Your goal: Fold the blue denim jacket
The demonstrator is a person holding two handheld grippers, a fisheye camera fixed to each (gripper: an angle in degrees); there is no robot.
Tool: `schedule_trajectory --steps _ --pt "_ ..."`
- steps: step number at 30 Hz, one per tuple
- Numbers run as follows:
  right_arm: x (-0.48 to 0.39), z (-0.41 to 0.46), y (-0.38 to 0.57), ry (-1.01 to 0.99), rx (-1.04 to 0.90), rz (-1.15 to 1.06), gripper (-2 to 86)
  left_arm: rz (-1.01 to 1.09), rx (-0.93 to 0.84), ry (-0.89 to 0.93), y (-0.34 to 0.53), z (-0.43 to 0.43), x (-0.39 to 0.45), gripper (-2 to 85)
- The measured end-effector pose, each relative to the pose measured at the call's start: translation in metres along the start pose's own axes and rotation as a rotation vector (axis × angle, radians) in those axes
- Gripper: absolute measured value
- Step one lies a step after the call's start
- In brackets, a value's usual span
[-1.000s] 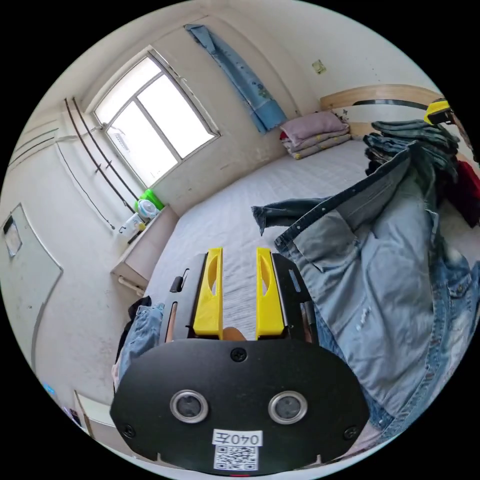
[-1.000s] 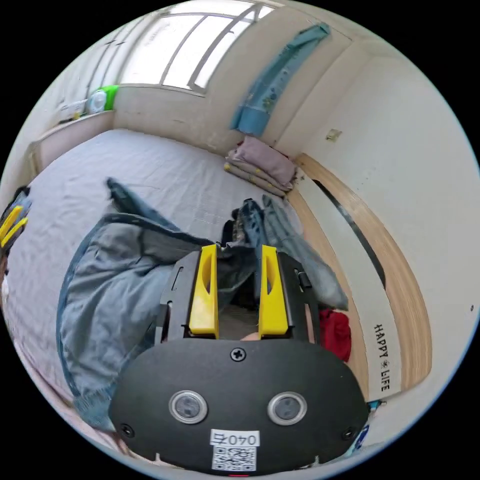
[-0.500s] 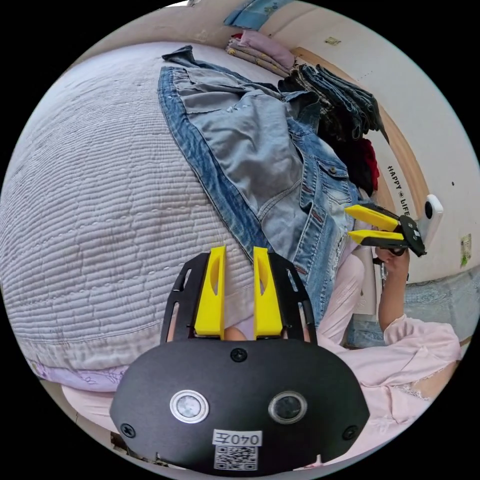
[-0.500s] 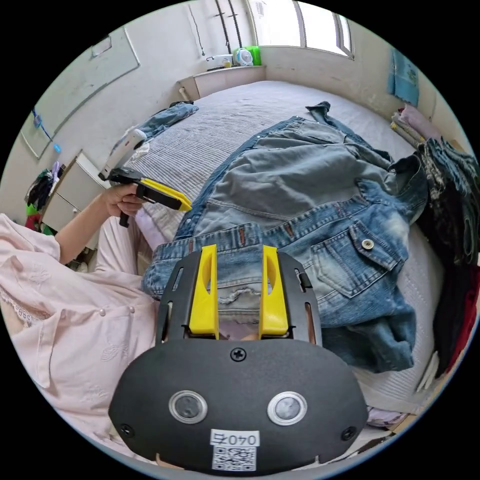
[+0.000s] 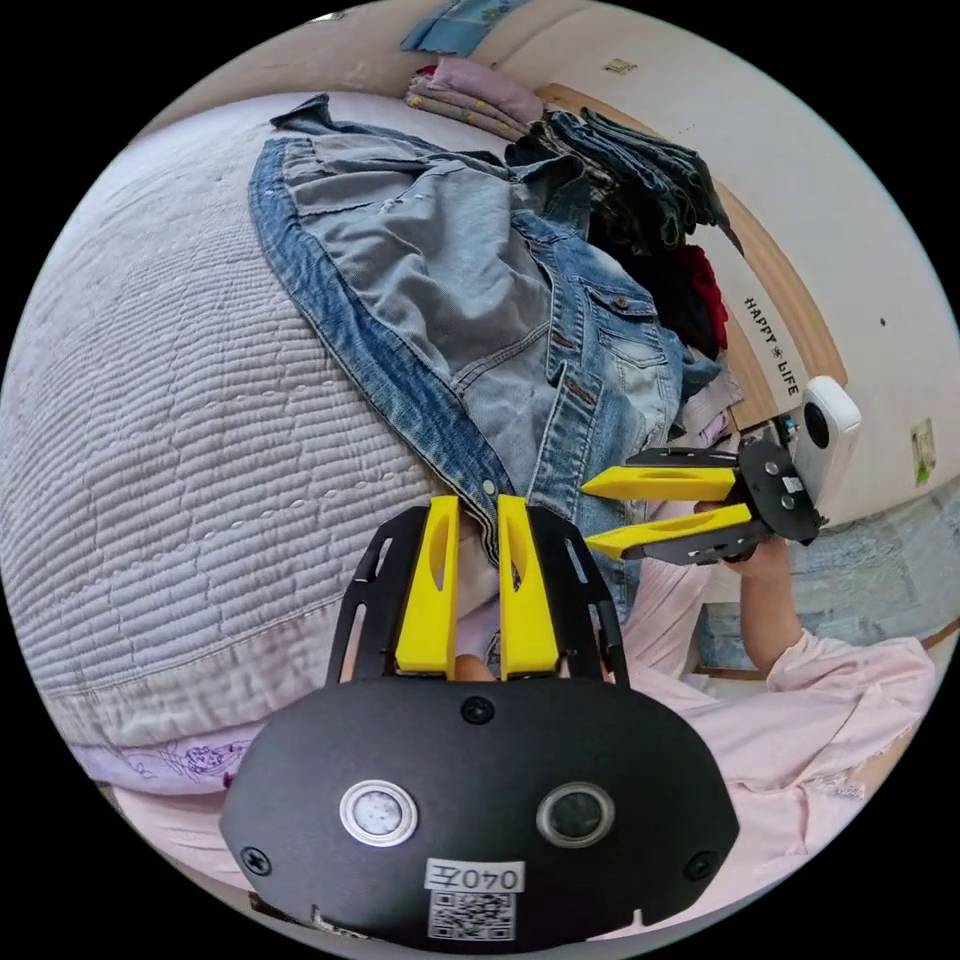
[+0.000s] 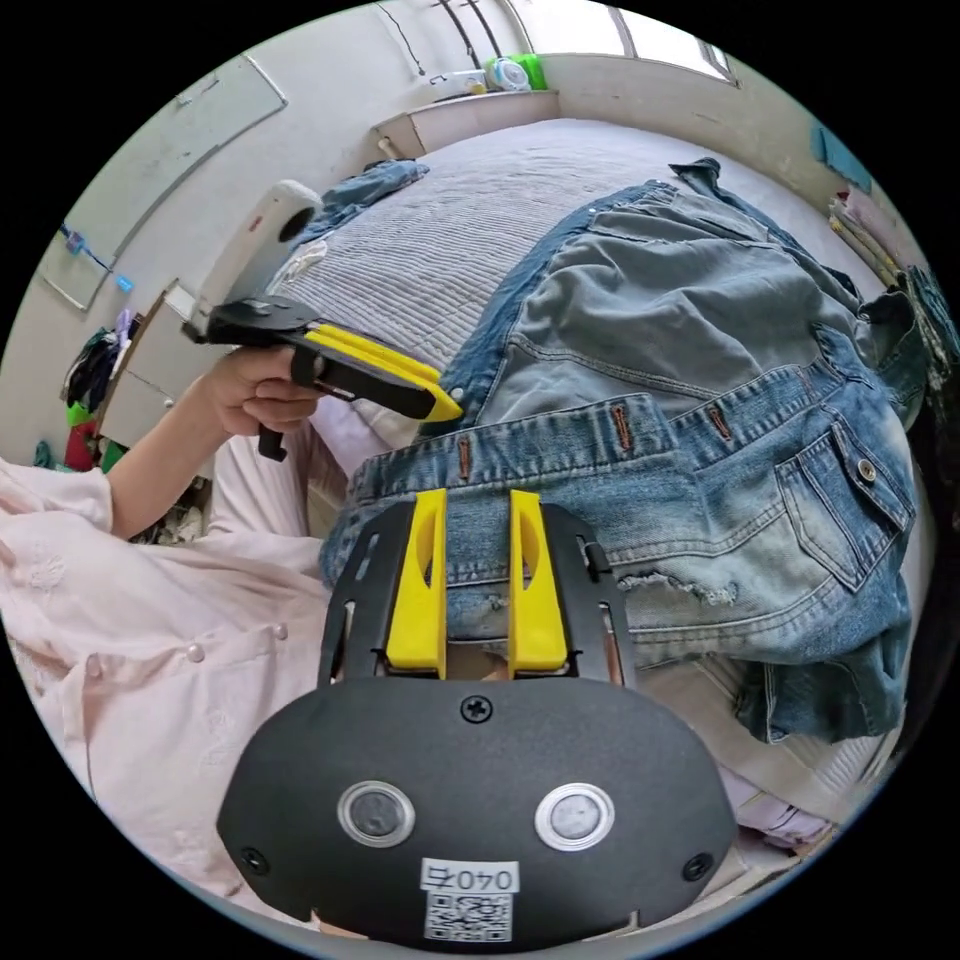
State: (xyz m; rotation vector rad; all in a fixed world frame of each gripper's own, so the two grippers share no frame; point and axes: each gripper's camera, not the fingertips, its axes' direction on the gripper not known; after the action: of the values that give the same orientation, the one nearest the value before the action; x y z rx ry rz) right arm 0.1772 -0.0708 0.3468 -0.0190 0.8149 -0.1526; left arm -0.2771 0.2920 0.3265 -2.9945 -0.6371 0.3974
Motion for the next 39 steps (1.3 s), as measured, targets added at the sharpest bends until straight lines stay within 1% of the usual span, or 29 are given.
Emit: schedule_trajectory --steps 2,4,7,9,11,14,15,16,17,18,19,20,21,22,24,26,27,30,32,33,35,37,39 --pt "0.001 0.008 -0.01 0.082 -0.038 0.022 0.2 0.045 0.018 -0.035 0.003 -0.002 0.006 0.6" --pt "-0.001 0.014 -0.025 0.079 -0.08 0.023 -0.5 0.09 0.061 -0.044 0.009 -0.022 0.007 0.0" --pt "-0.018 0.018 -0.057 -0.115 -0.054 -0.011 -0.9 0.133 0.14 -0.092 0.02 -0.072 -0.001 -0.6" --pt "-0.051 0.034 -0.093 -0.333 -0.046 -0.099 -0.9 0.135 0.178 -0.133 0.029 -0.108 -0.015 -0.8" --pt "-0.089 0.056 -0.119 -0.426 -0.063 -0.179 -0.9 0.119 0.196 -0.167 0.037 -0.14 -0.034 -0.9" --pt "-0.146 0.076 -0.14 -0.461 -0.079 -0.294 -0.7 0.01 0.199 -0.285 0.054 -0.174 -0.078 -1.0" --pt "-0.155 0.067 -0.136 -0.443 -0.032 -0.322 -0.5 -0.088 0.19 -0.391 0.062 -0.18 -0.101 -1.0" --pt "-0.155 0.06 -0.132 -0.422 -0.006 -0.327 -0.4 -0.166 0.173 -0.543 0.075 -0.185 -0.121 -1.0" --pt "-0.149 0.044 -0.121 -0.366 0.045 -0.317 0.1 -0.203 0.161 -0.578 0.082 -0.187 -0.131 -1.0" --pt "-0.134 0.024 -0.106 -0.289 0.095 -0.283 1.6 -0.273 0.151 -0.537 0.1 -0.193 -0.146 -1.0" --pt "-0.125 0.013 -0.096 -0.247 0.119 -0.261 2.9 -0.297 0.204 -0.438 0.121 -0.2 -0.152 -1.0" --pt "-0.102 -0.011 -0.075 -0.157 0.162 -0.198 4.9 -0.292 0.236 -0.39 0.132 -0.202 -0.15 -1.0" --pt "-0.077 -0.037 -0.049 -0.071 0.203 -0.112 6.6 -0.28 0.284 -0.321 0.151 -0.203 -0.144 -1.1" --pt "-0.064 -0.051 -0.035 -0.033 0.226 -0.064 7.1 -0.266 0.311 -0.287 0.166 -0.2 -0.133 -1.1" --pt "-0.017 -0.106 0.03 0.104 0.328 0.143 8.1 -0.213 0.326 -0.242 0.183 -0.189 -0.109 -1.0" --pt "0.004 -0.133 0.075 0.188 0.391 0.24 8.2 -0.143 0.316 -0.178 0.191 -0.171 -0.081 -1.0" --pt "0.014 -0.139 0.094 0.223 0.392 0.282 8.1 -0.095 0.294 -0.122 0.192 -0.155 -0.063 -1.0" --pt "0.036 -0.12 0.108 0.264 0.315 0.361 8.1 -0.027 0.195 0.043 0.18 -0.106 -0.031 -1.0" --pt "0.043 -0.097 0.1 0.249 0.273 0.372 9.0 -0.04 0.134 0.084 0.17 -0.078 -0.021 -0.6" --pt "0.045 -0.08 0.09 0.196 0.23 0.357 10.9 -0.051 0.104 0.095 0.164 -0.064 -0.015 -0.3" --pt "0.038 -0.057 0.074 0.139 0.151 0.3 13.4 -0.046 0.091 0.09 0.158 -0.052 -0.003 0.2" --pt "0.028 -0.04 0.06 0.218 0.08 0.267 14.3 0.022 0.064 0.019 0.154 -0.041 0.022 0.6" --pt "0.024 -0.013 0.046 0.34 -0.031 0.245 10.8 0.063 0.044 -0.029 0.151 -0.032 0.038 0.7"
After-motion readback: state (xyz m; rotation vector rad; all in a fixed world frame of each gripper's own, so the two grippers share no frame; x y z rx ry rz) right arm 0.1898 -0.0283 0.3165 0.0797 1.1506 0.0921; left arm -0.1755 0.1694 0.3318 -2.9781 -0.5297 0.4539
